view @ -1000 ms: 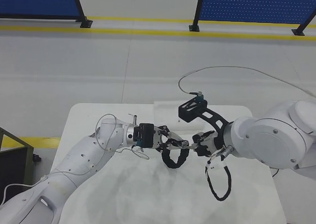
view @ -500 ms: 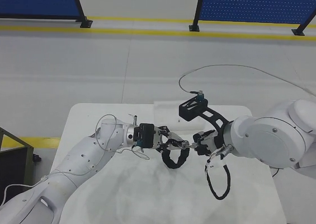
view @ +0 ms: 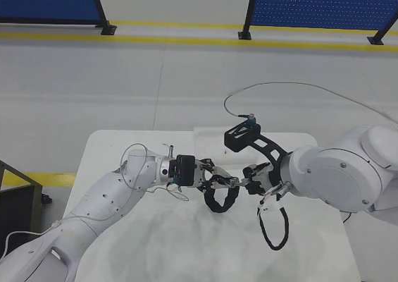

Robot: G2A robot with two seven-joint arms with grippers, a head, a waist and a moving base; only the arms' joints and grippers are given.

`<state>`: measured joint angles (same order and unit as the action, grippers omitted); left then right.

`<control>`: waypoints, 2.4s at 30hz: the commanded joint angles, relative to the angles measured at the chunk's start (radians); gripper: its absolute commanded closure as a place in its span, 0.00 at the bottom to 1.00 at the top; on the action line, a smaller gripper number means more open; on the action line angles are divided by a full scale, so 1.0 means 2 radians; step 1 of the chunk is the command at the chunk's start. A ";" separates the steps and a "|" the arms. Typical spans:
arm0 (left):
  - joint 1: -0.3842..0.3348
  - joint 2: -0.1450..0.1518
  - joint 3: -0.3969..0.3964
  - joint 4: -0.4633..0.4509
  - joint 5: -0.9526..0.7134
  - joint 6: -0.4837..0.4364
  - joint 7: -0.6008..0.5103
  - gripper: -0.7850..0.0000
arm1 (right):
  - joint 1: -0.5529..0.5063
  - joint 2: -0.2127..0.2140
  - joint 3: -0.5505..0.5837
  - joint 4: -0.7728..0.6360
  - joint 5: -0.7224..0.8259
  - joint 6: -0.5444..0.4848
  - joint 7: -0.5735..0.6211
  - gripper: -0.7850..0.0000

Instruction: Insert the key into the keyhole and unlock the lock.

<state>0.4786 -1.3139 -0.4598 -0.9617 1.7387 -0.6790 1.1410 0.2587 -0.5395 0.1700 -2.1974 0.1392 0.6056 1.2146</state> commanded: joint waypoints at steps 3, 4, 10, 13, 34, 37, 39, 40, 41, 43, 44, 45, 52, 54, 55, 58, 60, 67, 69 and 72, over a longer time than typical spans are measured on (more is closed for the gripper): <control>0.000 0.000 0.000 -0.001 -0.003 -0.003 -0.003 1.00 | 0.000 -0.003 0.000 -0.002 -0.004 0.000 0.000 1.00; 0.000 0.000 0.000 -0.001 -0.004 -0.004 -0.004 1.00 | 0.000 -0.004 0.000 -0.002 -0.004 -0.001 0.001 1.00; -0.001 0.000 0.002 -0.002 -0.011 -0.007 -0.007 1.00 | 0.002 -0.012 0.000 -0.003 -0.004 0.000 0.000 1.00; -0.001 0.000 0.002 -0.001 -0.015 -0.008 -0.008 1.00 | 0.002 -0.016 0.000 -0.001 -0.004 0.001 -0.001 1.00; -0.002 0.000 0.013 0.001 -0.038 -0.014 -0.014 1.00 | -0.016 -0.043 0.000 0.019 -0.017 0.009 -0.009 0.00; -0.001 0.000 0.015 0.003 -0.049 -0.017 -0.017 1.00 | -0.014 -0.044 0.000 0.019 -0.012 0.013 -0.013 0.00; -0.001 0.001 0.017 0.004 -0.056 -0.020 -0.020 1.00 | -0.013 -0.045 0.000 0.019 -0.006 0.016 -0.016 0.00; 0.000 0.001 0.017 0.005 -0.061 -0.022 -0.022 1.00 | -0.012 -0.045 0.000 0.020 -0.005 0.018 -0.018 0.00; 0.000 0.001 0.018 0.006 -0.066 -0.024 -0.024 1.00 | -0.010 -0.045 0.000 0.019 -0.002 0.020 -0.020 0.00; 0.001 0.002 0.019 0.008 -0.078 -0.031 -0.030 1.00 | -0.008 -0.044 0.003 0.019 0.002 0.021 -0.021 0.00; 0.001 0.002 0.020 0.009 -0.087 -0.036 -0.036 1.00 | -0.007 -0.043 0.006 0.017 -0.001 0.019 -0.020 0.00; 0.001 0.003 0.021 0.009 -0.096 -0.041 -0.041 1.00 | -0.007 -0.042 0.008 0.018 -0.003 0.016 -0.020 0.00; 0.005 0.012 0.018 0.003 -0.163 -0.083 -0.082 1.00 | -0.031 -0.022 0.030 0.017 -0.022 -0.075 -0.050 0.00; 0.007 0.016 0.016 0.000 -0.183 -0.097 -0.097 1.00 | -0.039 -0.015 0.034 0.015 -0.033 -0.109 -0.052 0.00; 0.008 0.018 0.014 -0.002 -0.195 -0.105 -0.105 1.00 | -0.043 -0.012 0.035 0.014 -0.040 -0.123 -0.049 0.00; 0.013 0.024 0.006 -0.006 -0.231 -0.130 -0.130 1.00 | -0.057 0.000 0.043 0.013 -0.054 -0.166 -0.058 0.00; 0.018 0.027 0.000 -0.008 -0.257 -0.151 -0.150 1.00 | -0.068 0.008 0.049 0.012 -0.062 -0.193 -0.065 0.00; 0.023 0.038 0.024 -0.011 -0.323 -0.167 -0.167 1.00 | -0.107 0.042 0.065 0.005 -0.104 -0.241 -0.075 0.00; 0.015 0.040 0.044 -0.012 -0.339 -0.167 -0.167 1.00 | -0.120 0.051 0.069 0.008 -0.108 -0.260 -0.078 0.00; 0.000 0.044 0.077 -0.013 -0.364 -0.167 -0.168 1.00 | -0.133 0.060 0.074 0.015 -0.109 -0.275 -0.088 0.00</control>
<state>0.4916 -1.2290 -0.3341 -0.9873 1.0293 -1.0122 0.8062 -0.0047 -0.4212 0.3173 -2.1710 -0.0789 0.0573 1.0410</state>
